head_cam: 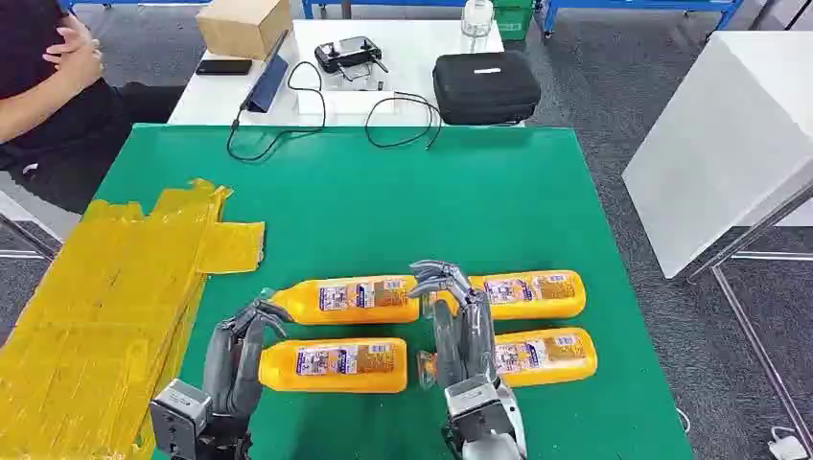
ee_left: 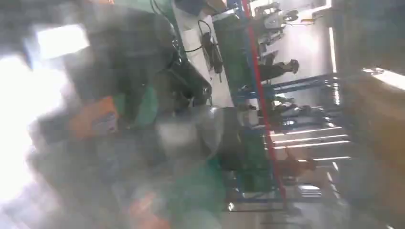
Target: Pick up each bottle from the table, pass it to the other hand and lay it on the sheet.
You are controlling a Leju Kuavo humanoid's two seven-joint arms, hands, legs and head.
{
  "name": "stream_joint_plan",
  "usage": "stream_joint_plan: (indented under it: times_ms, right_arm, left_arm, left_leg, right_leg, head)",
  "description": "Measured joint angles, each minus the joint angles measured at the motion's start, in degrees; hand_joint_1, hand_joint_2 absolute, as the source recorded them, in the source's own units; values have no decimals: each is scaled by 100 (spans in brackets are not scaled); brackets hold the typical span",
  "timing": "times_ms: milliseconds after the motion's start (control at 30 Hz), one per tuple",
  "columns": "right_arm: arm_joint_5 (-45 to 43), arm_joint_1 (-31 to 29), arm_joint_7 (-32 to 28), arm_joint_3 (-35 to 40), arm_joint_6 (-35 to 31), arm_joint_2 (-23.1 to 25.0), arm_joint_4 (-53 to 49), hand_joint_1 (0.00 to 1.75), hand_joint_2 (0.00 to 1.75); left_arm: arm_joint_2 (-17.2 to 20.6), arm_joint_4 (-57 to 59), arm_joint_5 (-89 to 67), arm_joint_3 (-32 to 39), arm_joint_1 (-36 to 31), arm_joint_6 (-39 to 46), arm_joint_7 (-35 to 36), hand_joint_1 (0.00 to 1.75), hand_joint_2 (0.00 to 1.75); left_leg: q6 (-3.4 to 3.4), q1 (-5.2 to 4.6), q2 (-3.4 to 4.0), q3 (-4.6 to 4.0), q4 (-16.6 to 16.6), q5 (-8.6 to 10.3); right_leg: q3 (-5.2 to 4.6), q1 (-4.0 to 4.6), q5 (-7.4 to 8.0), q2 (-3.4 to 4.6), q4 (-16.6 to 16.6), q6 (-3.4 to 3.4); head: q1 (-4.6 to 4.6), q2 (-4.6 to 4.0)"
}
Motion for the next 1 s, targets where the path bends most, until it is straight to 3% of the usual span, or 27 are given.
stream_joint_plan:
  times_ms: [200,233,300,400,433,467,700,733,1000]
  right_arm:
    - [-35,4,2,0,11,0,0,175,0]
    - [-301,67,55,-15,132,-31,-18,175,0]
    - [-1035,431,-55,-191,587,-261,-269,175,0]
    - [-1185,939,-295,-634,1109,-518,-556,175,0]
    - [-1174,1027,-324,-752,1150,-542,-641,35,0]
    - [-1125,1102,-339,-822,1180,-555,-719,0,0]
    - [-997,1384,-337,-1069,1198,-570,-1043,0,0]
    - [-983,1414,-337,-1080,1200,-575,-1078,0,175]
    - [-133,1625,348,-1077,972,-728,-1366,0,175]
  left_arm:
    - [0,0,4,0,-2,-15,-7,175,0]
    - [2,11,110,0,-24,-158,-73,175,0]
    - [22,197,293,4,-197,-466,-374,175,0]
    - [24,442,370,59,-311,-610,-564,175,0]
    - [24,479,418,77,-328,-641,-573,101,0]
    - [24,498,479,83,-348,-673,-566,0,0]
    - [17,494,726,87,-377,-743,-387,0,0]
    - [17,483,726,83,-376,-745,-367,0,0]
    - [17,431,551,48,-315,-562,-262,0,0]
  left_leg:
    - [0,0,1,5,1,0]
    - [0,0,1,13,2,-1]
    - [6,-2,-44,7,1,-8]
    - [9,-5,-42,-18,1,-6]
    - [10,-8,-17,-15,3,-6]
    - [11,-9,-10,-9,3,-7]
    - [10,-5,-10,-5,2,-7]
    - [10,-4,-10,-5,2,-6]
    - [10,-7,-12,-3,2,-6]
  right_leg:
    - [-9,0,0,0,-1,0]
    - [-59,0,-2,0,-4,-1]
    - [-45,-3,-18,-33,-5,15]
    - [-2,-6,-9,-29,-2,21]
    - [-8,-8,-3,-8,-2,28]
    - [-8,-8,-3,1,-2,28]
    - [-7,-6,-5,1,-3,28]
    - [-7,-6,-5,1,-2,27]
    - [-3,-8,-5,0,-3,28]
  head:
    - [0,0]
    - [0,0]
    - [2,0]
    - [2,0]
    - [0,0]
    - [-2,0]
    - [0,0]
    - [0,0]
    - [0,0]
